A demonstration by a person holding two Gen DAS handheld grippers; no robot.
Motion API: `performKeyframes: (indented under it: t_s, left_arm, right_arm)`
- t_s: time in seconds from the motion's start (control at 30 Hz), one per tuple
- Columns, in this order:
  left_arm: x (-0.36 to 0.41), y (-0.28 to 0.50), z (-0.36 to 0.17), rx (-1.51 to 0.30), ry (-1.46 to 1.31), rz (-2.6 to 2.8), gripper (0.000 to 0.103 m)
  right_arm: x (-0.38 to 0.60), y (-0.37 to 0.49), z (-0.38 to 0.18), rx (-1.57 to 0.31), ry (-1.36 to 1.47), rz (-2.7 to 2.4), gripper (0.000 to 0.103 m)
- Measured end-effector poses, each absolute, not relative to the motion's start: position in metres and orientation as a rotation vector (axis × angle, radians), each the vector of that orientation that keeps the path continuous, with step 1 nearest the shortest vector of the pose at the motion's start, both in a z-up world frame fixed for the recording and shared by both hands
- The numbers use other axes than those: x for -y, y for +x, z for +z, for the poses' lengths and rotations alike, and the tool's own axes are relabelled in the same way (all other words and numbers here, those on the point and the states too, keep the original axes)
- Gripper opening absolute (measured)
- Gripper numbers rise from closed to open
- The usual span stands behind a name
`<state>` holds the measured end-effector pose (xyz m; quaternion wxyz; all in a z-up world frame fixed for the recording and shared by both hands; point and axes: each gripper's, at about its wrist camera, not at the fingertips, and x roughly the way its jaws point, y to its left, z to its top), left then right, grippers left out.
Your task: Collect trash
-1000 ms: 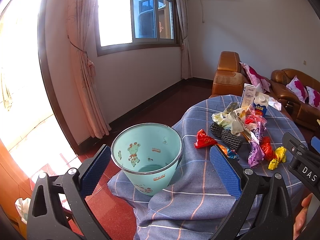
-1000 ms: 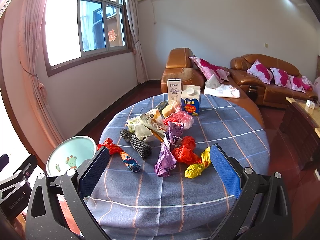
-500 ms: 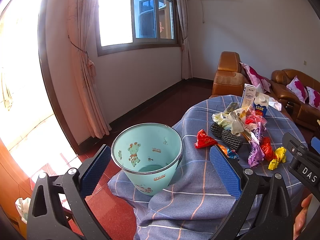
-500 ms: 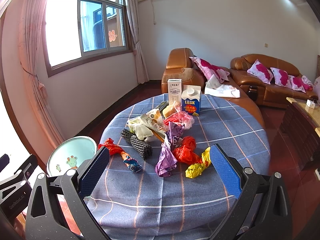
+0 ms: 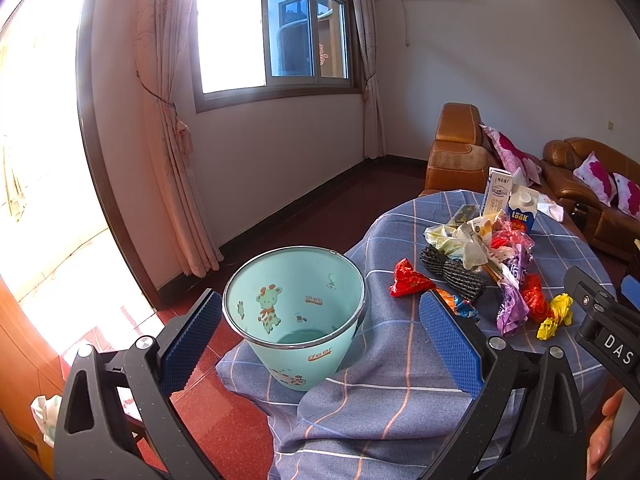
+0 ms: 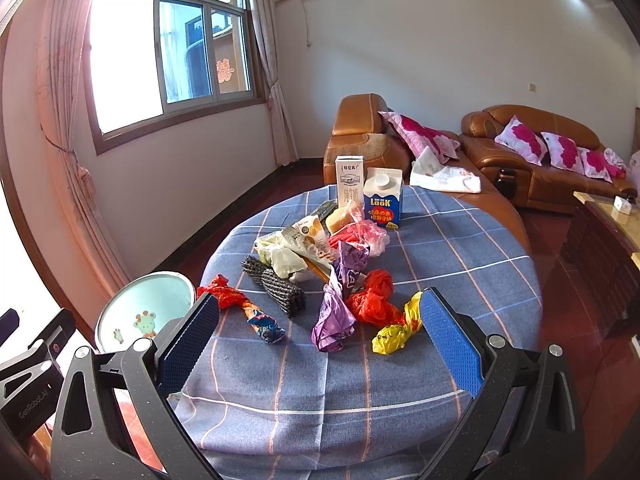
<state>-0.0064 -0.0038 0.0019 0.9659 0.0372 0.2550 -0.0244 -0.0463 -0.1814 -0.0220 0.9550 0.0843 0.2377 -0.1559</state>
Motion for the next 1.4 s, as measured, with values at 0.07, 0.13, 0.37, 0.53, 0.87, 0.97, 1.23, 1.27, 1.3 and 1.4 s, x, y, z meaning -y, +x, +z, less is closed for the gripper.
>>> performKeyframes:
  t_s: [0.07, 0.13, 0.37, 0.53, 0.87, 0.97, 1.23, 1.27, 1.3, 1.4]
  left_arm:
    - [0.004, -0.007, 0.002, -0.516, 0.075, -0.049, 0.097]
    - [0.004, -0.007, 0.002, -0.516, 0.075, -0.049, 0.097]
    - [0.004, -0.007, 0.002, -0.516, 0.076, -0.049, 0.097]
    - [0.003, -0.006, 0.001, -0.517, 0.074, -0.048, 0.097]
    - [0.003, -0.001, -0.009, -0.541, 0.080, -0.040, 0.097]
    - [0.005, 0.001, -0.012, -0.548, 0.082, -0.045, 0.097]
    - [0.012, 0.015, -0.036, -0.619, 0.091, -0.075, 0.097]
    - [0.013, 0.018, -0.040, -0.632, 0.083, -0.082, 0.097]
    - [0.013, 0.021, -0.044, -0.646, 0.076, -0.088, 0.097]
    - [0.018, 0.027, -0.058, -0.677, 0.076, -0.119, 0.097]
  right_arm:
    - [0.181, -0.046, -0.022, -0.483, 0.173, -0.316, 0.098]
    - [0.182, -0.047, -0.022, -0.485, 0.171, -0.317, 0.098]
    - [0.184, -0.047, -0.023, -0.483, 0.174, -0.316, 0.098]
    - [0.185, -0.047, -0.025, -0.482, 0.176, -0.317, 0.098]
    - [0.187, -0.046, -0.027, -0.488, 0.184, -0.319, 0.098]
    - [0.193, -0.044, -0.029, -0.489, 0.187, -0.325, 0.098]
    - [0.229, -0.044, -0.054, -0.536, 0.207, -0.400, 0.098]
    - [0.234, -0.045, -0.057, -0.537, 0.204, -0.407, 0.098]
    - [0.239, -0.046, -0.061, -0.538, 0.199, -0.413, 0.098]
    - [0.256, -0.048, -0.072, -0.552, 0.198, -0.433, 0.098]
